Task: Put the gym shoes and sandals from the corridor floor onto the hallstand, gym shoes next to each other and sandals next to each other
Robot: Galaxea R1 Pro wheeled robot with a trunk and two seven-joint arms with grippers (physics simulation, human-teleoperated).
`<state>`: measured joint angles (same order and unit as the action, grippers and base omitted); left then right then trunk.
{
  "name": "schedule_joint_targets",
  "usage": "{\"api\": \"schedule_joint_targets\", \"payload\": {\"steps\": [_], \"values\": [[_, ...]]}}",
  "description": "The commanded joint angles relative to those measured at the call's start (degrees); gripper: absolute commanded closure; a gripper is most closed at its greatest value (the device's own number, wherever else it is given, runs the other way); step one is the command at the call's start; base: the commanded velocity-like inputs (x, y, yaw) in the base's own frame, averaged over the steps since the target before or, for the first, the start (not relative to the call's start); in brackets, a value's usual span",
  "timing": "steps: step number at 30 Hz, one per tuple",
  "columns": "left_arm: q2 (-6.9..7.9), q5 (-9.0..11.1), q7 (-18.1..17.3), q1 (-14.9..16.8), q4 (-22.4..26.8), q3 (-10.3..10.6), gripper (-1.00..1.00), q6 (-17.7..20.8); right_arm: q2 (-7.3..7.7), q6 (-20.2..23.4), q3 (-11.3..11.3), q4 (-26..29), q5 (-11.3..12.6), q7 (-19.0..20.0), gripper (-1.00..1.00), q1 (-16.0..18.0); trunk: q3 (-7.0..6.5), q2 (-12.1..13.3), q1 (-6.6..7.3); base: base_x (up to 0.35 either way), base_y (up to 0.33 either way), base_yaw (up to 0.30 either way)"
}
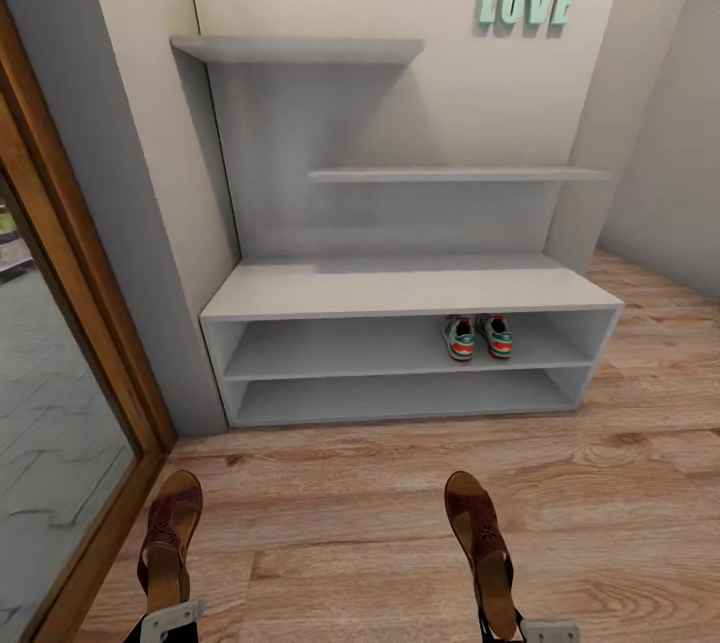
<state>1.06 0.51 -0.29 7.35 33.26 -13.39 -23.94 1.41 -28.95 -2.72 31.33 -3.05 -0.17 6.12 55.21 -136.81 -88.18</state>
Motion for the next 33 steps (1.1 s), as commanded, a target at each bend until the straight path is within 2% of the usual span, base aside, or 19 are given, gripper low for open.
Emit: {"api": "schedule_joint_targets", "payload": {"steps": [1, 15, 16, 17, 18, 19, 21, 22, 23, 24, 26, 27, 28, 29, 30, 31, 33], "values": [[-0.01, -0.2, 0.0, 0.0, 0.0, -0.1, 1.0, -0.1, -0.01, -0.1, -0.2, 0.0, -0.1, 0.1, 1.0, 0.0, 0.05, 0.0, 0.01, 0.0, 0.0, 0.0], [-0.01, -0.8, 0.0, 0.0, -0.1, 0.0, 1.0, -0.1, 0.05, -0.1, -0.5, 0.1, 0.0, -0.1, 1.0, 0.0, 0.05, 0.0, 0.01, 0.0, 0.0, 0.0], [-0.02, -0.9, 0.2, 0.3, 0.0, 2.6, 1.0, 0.8, 0.09, -0.1, -8.1, 0.4, 0.7, 0.0, 1.0, 0.0, 0.05, 0.0, 0.01, 0.0, 0.0, 0.0], [0.01, -0.9, 0.2, 0.5, 0.0, 2.9, 1.0, 1.0, 0.18, -0.1, -9.4, 0.4, 0.7, 0.1, 1.0, 0.0, 0.05, 0.0, 0.01, 0.0, 0.0, 0.0], [0.04, -0.9, 0.1, 0.7, 0.1, 3.2, 1.0, 1.2, 0.47, -0.1, -10.4, 0.4, 0.7, 0.2, 1.0, 0.0, 0.05, 0.0, 0.01, 0.0, 0.0, 0.0], [0.03, -0.9, 0.1, 1.3, 0.6, 3.5, 1.0, 1.9, 1.41, 0.0, -11.2, 0.5, 0.8, 0.3, 1.0, 0.0, 0.05, 0.0, 0.01, 0.0, 0.0, 0.0], [0.04, -0.9, 0.1, 3.3, 1.3, 4.2, 1.0, 4.6, 2.96, 0.0, -11.8, 0.7, 0.9, 0.3, 1.0, 0.0, 0.05, 0.0, 0.01, 0.0, 0.0, 0.0], [0.06, -0.9, 0.1, 5.7, 1.6, 5.0, 1.0, 8.8, 4.41, 0.0, -12.0, 0.8, 0.9, 0.2, 1.0, 0.0, 0.05, 0.0, 0.01, 0.0, 0.0, 0.0], [0.06, -0.9, 0.1, 6.5, 1.7, 5.3, 1.0, 10.5, 4.92, 0.0, -12.1, 0.9, 0.9, 0.2, 1.0, 0.0, 0.05, 0.0, 0.01, 0.0, 0.0, 0.0], [0.07, -0.8, 0.0, 8.2, 1.8, 5.9, 1.0, 13.9, 5.95, 0.0, -12.5, 1.3, 1.0, 0.2, 1.0, 0.0, 0.05, 0.0, 0.01, 0.0, 0.0, 0.0], [0.03, -0.8, 0.0, 9.8, 1.9, 6.5, 1.0, 17.1, 6.9, 0.1, -13.2, 1.9, 1.1, 0.3, 1.0, 0.0, 0.05, 0.0, 0.01, 0.0, 0.0, 0.0], [-0.04, -0.8, 0.0, 11.5, 2.0, 7.2, 1.0, 19.9, 7.81, 0.1, -14.5, 2.7, 1.5, 0.3, 1.0, 0.0, 0.05, 0.0, 0.01, 0.0, 0.0, 0.0], [-0.06, -0.8, 0.0, 12.4, 2.0, 7.5, 1.0, 21.1, 8.23, 0.2, -15.3, 3.1, 1.9, 0.3, 1.0, 0.0, 0.05, 0.0, 0.01, 0.0, 0.0, 0.0], [-0.12, -0.8, 0.0, 14.3, 2.0, 8.2, 1.0, 23.2, 9.01, 0.3, -17.3, 3.9, 2.9, 0.3, 1.0, 0.0, 0.05, 0.0, 0.01, 0.0, 0.0, 0.0], [-0.17, -0.8, 0.0, 15.3, 2.0, 8.6, 1.0, 24.2, 9.35, 0.4, -18.4, 4.3, 3.5, 0.4, 1.0, 0.0, 0.05, 0.0, 0.01, 0.0, 0.0, 0.0], [-0.24, -0.7, -0.1, 16.2, 2.0, 9.0, 1.0, 25.1, 9.98, 0.9, -20.6, 4.9, 4.7, 0.4, 1.0, 0.0, 0.05, 0.0, 0.01, 0.0, 0.0, 0.0], [-0.68, -0.7, 0.0, 19.9, 2.0, 11.0, 1.0, 29.1, 11.12, 2.5, -23.4, 5.8, 6.2, 0.5, 1.0, 0.0, 0.05, 0.0, 0.01, 0.0, 0.0, 0.0]]}}
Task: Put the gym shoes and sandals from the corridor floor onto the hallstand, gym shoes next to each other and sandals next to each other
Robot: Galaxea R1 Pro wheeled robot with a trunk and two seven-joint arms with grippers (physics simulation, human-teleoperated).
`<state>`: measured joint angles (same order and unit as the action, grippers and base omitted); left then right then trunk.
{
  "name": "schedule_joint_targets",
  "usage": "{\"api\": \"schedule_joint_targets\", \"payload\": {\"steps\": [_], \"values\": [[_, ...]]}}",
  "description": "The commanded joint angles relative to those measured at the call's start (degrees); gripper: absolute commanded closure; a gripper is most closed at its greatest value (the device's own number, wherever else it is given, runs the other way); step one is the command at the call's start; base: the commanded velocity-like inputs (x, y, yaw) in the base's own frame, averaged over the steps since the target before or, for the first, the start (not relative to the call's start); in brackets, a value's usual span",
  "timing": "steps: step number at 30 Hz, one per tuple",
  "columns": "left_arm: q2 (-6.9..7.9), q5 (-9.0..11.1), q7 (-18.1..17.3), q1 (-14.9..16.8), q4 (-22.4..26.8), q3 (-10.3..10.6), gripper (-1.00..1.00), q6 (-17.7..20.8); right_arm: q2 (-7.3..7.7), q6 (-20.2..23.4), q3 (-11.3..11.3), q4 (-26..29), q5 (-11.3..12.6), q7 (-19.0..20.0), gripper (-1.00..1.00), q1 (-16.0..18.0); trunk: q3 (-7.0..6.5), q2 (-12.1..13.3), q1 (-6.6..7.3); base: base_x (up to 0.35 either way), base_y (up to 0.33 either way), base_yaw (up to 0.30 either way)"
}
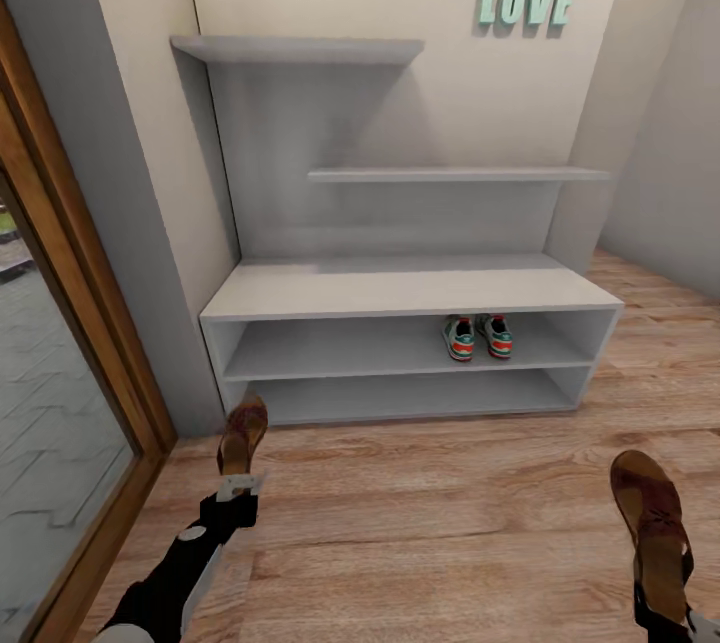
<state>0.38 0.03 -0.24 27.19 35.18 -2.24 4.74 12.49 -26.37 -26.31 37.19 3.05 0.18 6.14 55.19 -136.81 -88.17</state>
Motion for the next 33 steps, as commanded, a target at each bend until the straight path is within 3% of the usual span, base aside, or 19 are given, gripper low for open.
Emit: {"api": "schedule_joint_targets", "payload": {"steps": [1, 5, 7, 11, 17, 19, 21, 23, 27, 32, 33], "values": [[-0.1, -0.3, 0.0, 0.9, 0.1, 0.4, 1.0, 1.6, 0.5, 0.7, -0.6, 0.3, 0.5, 0.2, 1.0, 0.0, 0.07, 0.0, 0.01, 0.0, 0.0, 0.0], [-0.88, -0.2, -0.1, 6.1, 0.0, 2.8, 1.0, 9.1, 3.44, 7.8, -4.2, 2.0, 2.1, 0.3, 1.0, 0.0, 0.07, 0.0, 0.01, 0.0, 0.0, 0.0], [-1.6, -0.2, -0.1, 8.6, -0.4, 3.3, 1.0, 12.5, 4.21, 11.3, -6.0, 3.2, 2.9, 0.3, 1.0, 0.0, 0.07, 0.0, 0.01, 0.0, 0.0, 0.0], [-2.75, -0.3, -0.1, 13.3, -1.7, 3.7, 1.0, 17.6, 4.97, 16.7, -10.2, 5.4, 3.8, 0.3, 1.0, 0.0, 0.07, 0.0, 0.01, 0.0, 0.0, 0.0], [-3.09, -0.4, 0.0, 16.5, -1.9, 4.0, 1.0, 19.8, 4.99, 19.8, -16.6, 6.8, 4.1, 1.1, 1.0, 0.0, 0.07, 0.0, 0.01, 0.0, 0.0, 0.0], [-2.95, -0.3, -0.1, 16.5, -0.7, 5.0, 1.0, 20.1, 4.43, 20.0, -16.3, 7.5, 4.1, 2.7, 1.0, 0.0, 0.07, 0.0, 0.01, 0.0, 0.0, 0.0], [-2.58, -0.3, -0.3, 16.4, 1.5, 6.5, 1.0, 20.9, 3.52, 20.2, -14.4, 8.1, 4.0, 4.2, 1.0, 0.0, 0.07, 0.0, 0.01, 0.0, 0.0, 0.0], [-2.27, -0.1, -0.5, 16.2, 6.1, 7.3, 1.0, 24.7, 2.88, 20.2, -13.0, 9.5, 4.0, 5.0, 1.0, 0.0, 0.07, 0.0, 0.01, 0.0, 0.0, 0.0], [-2.3, 0.0, -0.5, 16.3, 6.9, 7.3, 1.0, 25.4, 2.9, 20.2, -13.2, 11.3, 4.0, 5.1, 1.0, 0.0, 0.96, -1.6, -0.87, 0.0, 0.0, 0.0], [-2.31, 0.0, -0.5, 16.3, 7.1, 7.3, 1.0, 25.5, 2.97, 20.2, -17.9, 11.7, 4.1, 5.2, 1.0, 0.0, 2.27, -3.6, -1.97, 0.0, 0.0, 0.0], [-2.31, 0.1, -0.5, 16.3, 7.1, 7.3, 1.0, 25.5, 2.99, 20.2, -19.9, 11.8, 4.1, 5.3, 1.0, 0.0, 2.54, -4.0, -2.19, 0.0, 0.0, 0.0]]}}
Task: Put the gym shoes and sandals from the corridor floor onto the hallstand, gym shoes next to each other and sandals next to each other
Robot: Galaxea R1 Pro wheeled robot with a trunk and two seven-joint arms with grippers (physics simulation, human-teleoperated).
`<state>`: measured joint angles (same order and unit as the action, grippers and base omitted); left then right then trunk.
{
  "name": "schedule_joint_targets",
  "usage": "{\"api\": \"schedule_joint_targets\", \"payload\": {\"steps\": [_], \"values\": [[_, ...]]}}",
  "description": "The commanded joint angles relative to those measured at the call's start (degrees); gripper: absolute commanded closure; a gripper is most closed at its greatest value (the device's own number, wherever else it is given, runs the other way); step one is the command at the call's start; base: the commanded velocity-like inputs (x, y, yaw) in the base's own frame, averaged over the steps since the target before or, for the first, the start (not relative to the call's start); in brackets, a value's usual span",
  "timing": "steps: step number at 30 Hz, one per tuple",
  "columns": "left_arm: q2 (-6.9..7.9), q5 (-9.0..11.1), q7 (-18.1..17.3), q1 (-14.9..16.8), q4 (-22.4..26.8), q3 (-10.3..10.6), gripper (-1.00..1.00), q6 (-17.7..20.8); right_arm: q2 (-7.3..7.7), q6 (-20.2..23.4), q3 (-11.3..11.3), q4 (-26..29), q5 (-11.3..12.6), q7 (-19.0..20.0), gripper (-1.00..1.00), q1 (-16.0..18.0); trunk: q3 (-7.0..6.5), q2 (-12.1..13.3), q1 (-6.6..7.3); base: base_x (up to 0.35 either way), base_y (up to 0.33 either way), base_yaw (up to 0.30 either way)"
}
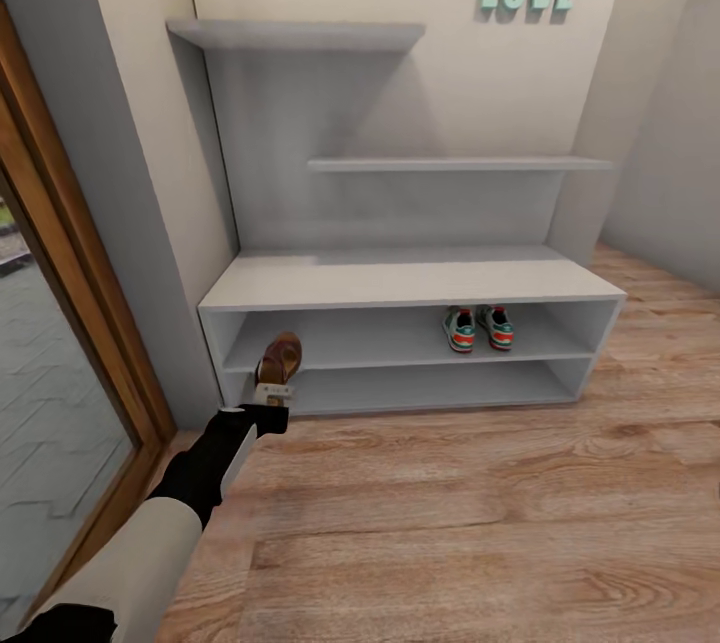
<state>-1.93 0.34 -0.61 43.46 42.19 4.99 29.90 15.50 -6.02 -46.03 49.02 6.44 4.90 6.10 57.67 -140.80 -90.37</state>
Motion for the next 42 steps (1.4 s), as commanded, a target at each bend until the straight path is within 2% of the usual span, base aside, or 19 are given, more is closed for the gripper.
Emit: {"api": "schedule_joint_targets", "payload": {"steps": [1, 5, 13, 20, 23, 26, 34, 38, 42], "values": [[0.0, -0.2, -0.2, 0.0, 0.1, 0.0, 1.0, 0.3, 0.01, -0.1, -0.7, 0.0, 0.7, 0.6, 1.0, 0.1, 0.33, -0.4, -0.21, 0.0, 0.0, 0.0], [0.0, -0.1, -0.2, 0.0, 0.1, 0.0, 1.0, 0.3, 0.11, -0.1, -2.8, 0.5, 0.7, 0.6, 1.0, 0.1, 1.41, -2.0, -1.09, 0.0, 0.0, 0.0], [0.03, -0.4, -0.1, 0.0, 0.1, -0.2, 1.0, 0.4, 0.27, 0.0, -3.9, 2.0, 0.6, 0.6, 1.0, 0.1, 3.87, -2.5, -1.49, 0.0, 0.0, 0.0], [0.34, -0.6, -0.1, 0.2, 0.0, -0.3, 1.0, 0.6, 0.32, 0.8, -11.8, 3.8, 0.5, 0.6, 1.0, 0.1, 6.0, -2.6, -1.67, 0.0, 0.0, 0.0], [0.52, -0.6, 0.0, 0.5, -0.1, -0.3, 1.0, 2.3, 0.43, 1.3, -13.4, 4.0, 0.5, 0.6, 1.0, 0.1, 6.3, -2.6, -1.69, 0.0, 0.0, 0.0], [0.54, -0.6, 0.1, 0.7, 0.0, -0.3, 1.0, 4.2, 0.48, 1.4, -13.9, 4.5, 0.4, 0.6, 1.0, 0.1, 6.31, -2.6, -1.69, 0.0, 0.0, 0.0], [0.74, -0.8, 0.4, 1.2, 0.1, -0.3, 1.0, 4.8, 0.41, 1.5, -14.0, 5.0, 0.3, 0.6, 1.0, 0.1, 6.32, -2.6, -1.69, 0.0, 0.0, 0.0], [0.81, -0.9, 1.0, 2.6, 0.1, -0.3, 1.0, 4.9, 0.27, 1.5, -14.0, 5.1, 0.3, 0.6, 1.0, 0.1, 6.32, -2.6, -1.69, 0.0, 0.0, 0.0], [0.75, -0.8, 3.0, 4.1, -0.3, -0.3, 1.0, 6.5, 0.37, 1.5, -14.0, 5.1, 0.3, 0.6, 1.0, 0.1, 6.32, -2.6, -1.69, 0.0, 0.0, 0.0]]}}
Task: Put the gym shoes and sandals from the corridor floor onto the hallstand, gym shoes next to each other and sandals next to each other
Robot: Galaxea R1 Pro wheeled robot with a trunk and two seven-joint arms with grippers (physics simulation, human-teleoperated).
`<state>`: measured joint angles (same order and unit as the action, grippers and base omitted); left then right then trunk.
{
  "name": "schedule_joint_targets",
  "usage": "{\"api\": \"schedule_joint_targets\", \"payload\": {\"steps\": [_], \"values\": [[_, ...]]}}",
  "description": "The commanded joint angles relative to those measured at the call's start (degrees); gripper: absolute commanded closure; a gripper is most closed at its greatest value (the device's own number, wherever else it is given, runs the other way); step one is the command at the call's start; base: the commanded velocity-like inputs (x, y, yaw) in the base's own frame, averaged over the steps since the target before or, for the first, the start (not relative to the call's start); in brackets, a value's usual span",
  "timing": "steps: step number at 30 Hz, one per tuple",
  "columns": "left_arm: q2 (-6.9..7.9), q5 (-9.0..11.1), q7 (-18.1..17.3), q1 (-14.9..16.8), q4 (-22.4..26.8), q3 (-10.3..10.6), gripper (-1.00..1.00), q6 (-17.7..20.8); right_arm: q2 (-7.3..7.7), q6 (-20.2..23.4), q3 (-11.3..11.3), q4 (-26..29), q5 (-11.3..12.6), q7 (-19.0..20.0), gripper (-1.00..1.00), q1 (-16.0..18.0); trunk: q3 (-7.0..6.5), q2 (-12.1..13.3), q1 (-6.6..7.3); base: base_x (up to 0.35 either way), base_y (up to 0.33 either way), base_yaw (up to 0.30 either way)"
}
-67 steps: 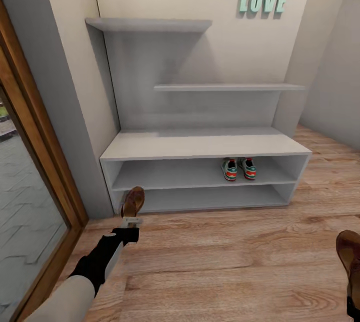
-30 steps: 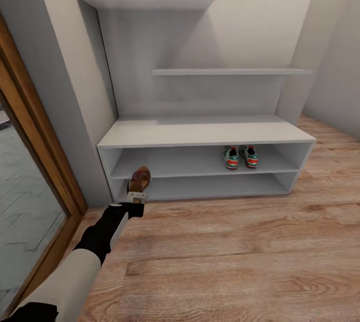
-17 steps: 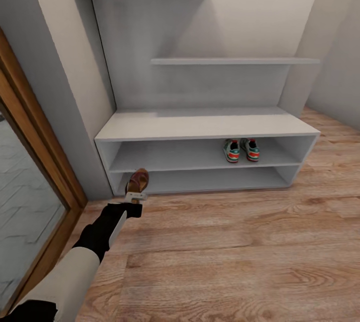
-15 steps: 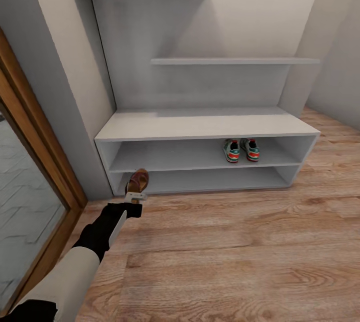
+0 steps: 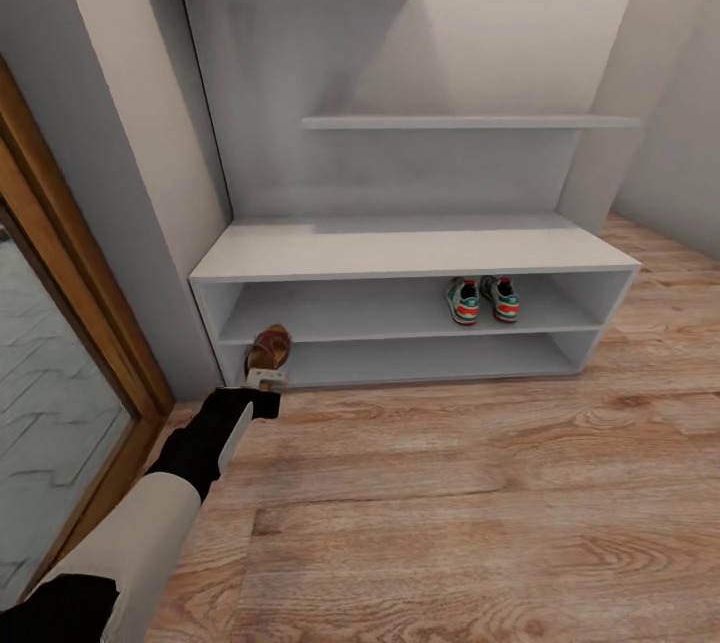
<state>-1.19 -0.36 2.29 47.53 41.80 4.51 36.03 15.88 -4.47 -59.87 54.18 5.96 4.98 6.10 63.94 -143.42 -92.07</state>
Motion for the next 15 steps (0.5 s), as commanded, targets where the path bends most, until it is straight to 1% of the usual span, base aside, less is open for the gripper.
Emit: {"api": "schedule_joint_targets", "payload": {"steps": [1, 5, 11, 13, 15], "values": [[0.0, -0.1, 0.8, 0.7, -0.1, 0.1, 1.0, 1.1, 0.01, -0.1, -0.2, 0.0, 0.8, 0.5, 1.0, 0.1, 0.05, 0.0, 0.01, 0.0, 0.0, 0.0], [-0.07, 0.0, 1.8, 1.9, -0.3, 0.1, 1.0, 2.8, 0.1, -0.1, -0.2, 0.0, 0.8, 0.5, 1.0, 0.1, 0.05, 0.0, 0.01, 0.0, 0.0, 0.0], [-0.23, 0.2, 2.0, 1.6, -0.3, 0.2, 1.0, 3.2, 0.19, -0.1, -0.4, 0.0, 0.7, 0.5, 1.0, 0.1, 0.05, 0.0, 0.01, 0.01, 0.0, 0.0], [-0.33, 0.2, 2.1, 1.6, -0.3, 0.1, 1.0, 3.2, 0.2, -0.1, -0.4, 0.0, 0.7, 0.5, 1.0, 0.1, 0.05, 0.0, 0.01, 0.152, 0.0, 0.0], [-0.44, 0.2, 2.1, 1.5, -0.4, 0.1, 1.0, 3.2, 0.2, -0.1, -0.4, 0.0, 0.7, 0.5, 1.0, 0.1, 0.05, 0.0, 0.01, 0.27, 0.0, 0.0]]}}
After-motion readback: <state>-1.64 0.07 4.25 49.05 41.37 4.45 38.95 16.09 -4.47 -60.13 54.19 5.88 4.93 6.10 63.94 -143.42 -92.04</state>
